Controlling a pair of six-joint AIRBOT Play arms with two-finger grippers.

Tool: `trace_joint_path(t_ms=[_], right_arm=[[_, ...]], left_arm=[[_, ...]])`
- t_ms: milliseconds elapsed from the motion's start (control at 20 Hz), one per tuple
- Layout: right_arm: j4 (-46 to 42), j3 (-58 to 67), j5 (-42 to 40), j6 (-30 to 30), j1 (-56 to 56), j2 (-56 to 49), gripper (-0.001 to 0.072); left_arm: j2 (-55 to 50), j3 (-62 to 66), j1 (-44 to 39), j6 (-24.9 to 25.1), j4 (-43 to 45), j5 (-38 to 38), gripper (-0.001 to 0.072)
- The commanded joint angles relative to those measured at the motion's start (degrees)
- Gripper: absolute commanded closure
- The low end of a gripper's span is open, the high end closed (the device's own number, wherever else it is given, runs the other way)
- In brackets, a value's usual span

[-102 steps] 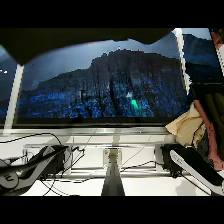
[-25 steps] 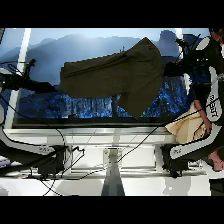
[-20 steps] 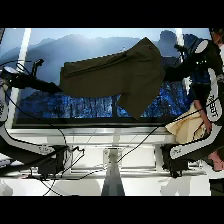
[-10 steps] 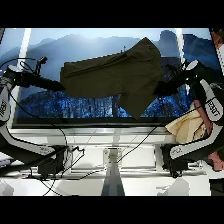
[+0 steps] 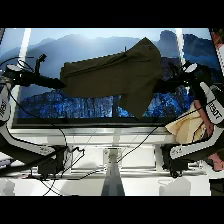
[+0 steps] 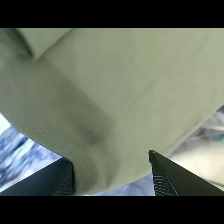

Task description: Fold the clothes and pants, and hang the long-sleeved shirts on hangers.

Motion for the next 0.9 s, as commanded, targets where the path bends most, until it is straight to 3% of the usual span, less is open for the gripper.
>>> trace_joint_path(t_ms=[0, 50, 100, 200, 350, 450, 500, 600, 850], right_arm=[[0.0, 0.0, -2.9, -1.5, 0.0, 5.7, 0.0698], [-0.5, 0.0, -4.2, -1.5, -0.1, 8.6, 0.0698], [-1.9, 0.0, -5.2, -1.5, -0.1, 11.6, 0.0698], [-4.2, 0.0, -5.6, -1.5, -0.1, 17.1, 0.0698], [-4.8, 0.0, -5.6, -1.5, -0.1, 22.4, 0.0698], [-4.6, 0.0, -5.4, -1.4, -0.1, 23.5, 0.0698], [-4.6, 0.0, -5.4, -1.4, -0.1, 23.4, 0.0698], [-4.6, 0.0, -5.7, -1.4, -0.1, 23.1, 0.0697], [-4.6, 0.0, -5.8, -1.4, -0.1, 22.9, 0.0697]], left_arm=[[0.0, 3.5, 0.2, -0.1, -3.1, -7.4, 0.0401], [0.0, 5.5, 0.4, -0.1, -3.0, -9.9, 0.0463], [0.0, 7.5, 0.7, -1.0, -3.1, -12.2, 0.0476], [0.0, 11.0, 1.3, -4.9, -3.1, -14.7, 0.0476], [0.0, 12.8, 1.8, -6.7, -2.3, -15.3, 0.0472], [0.0, 12.7, 1.8, -7.1, 3.9, -15.3, 0.047], [0.0, 12.3, 1.7, -8.9, 7.7, -15.2, 0.0451], [0.0, 10.2, 1.7, -10.6, 11.0, -15.1, 0.0204], [0.0, -1.5, 0.6, -6.2, 10.2, -10.8, 0.0176]])
